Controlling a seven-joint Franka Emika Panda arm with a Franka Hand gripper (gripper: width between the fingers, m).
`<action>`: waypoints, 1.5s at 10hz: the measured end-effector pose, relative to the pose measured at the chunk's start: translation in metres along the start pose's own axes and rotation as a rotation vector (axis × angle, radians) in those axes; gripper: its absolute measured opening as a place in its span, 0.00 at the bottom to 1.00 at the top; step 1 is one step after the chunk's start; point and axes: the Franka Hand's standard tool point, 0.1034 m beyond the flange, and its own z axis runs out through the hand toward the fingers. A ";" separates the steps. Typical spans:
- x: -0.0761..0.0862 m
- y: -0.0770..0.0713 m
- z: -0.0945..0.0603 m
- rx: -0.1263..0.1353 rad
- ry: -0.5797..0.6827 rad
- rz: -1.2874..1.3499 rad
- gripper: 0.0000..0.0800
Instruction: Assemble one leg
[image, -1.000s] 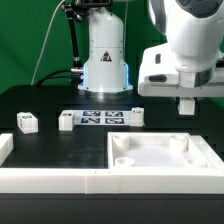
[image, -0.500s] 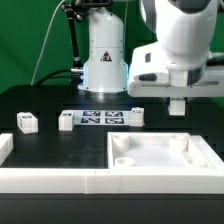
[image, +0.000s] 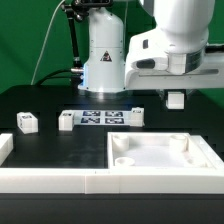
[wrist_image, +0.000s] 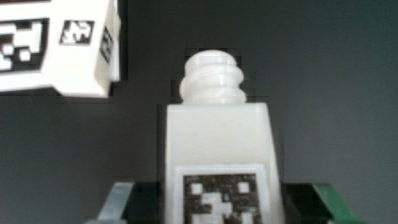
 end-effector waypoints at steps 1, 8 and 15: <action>-0.002 0.000 0.000 0.000 0.071 -0.004 0.36; 0.027 0.013 -0.044 -0.003 0.673 -0.118 0.36; 0.048 0.001 -0.061 -0.032 0.957 -0.287 0.36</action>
Offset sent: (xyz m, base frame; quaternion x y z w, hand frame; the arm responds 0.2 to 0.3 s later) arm 0.0208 -0.0377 0.0094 -0.0464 0.1671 -0.0718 0.9822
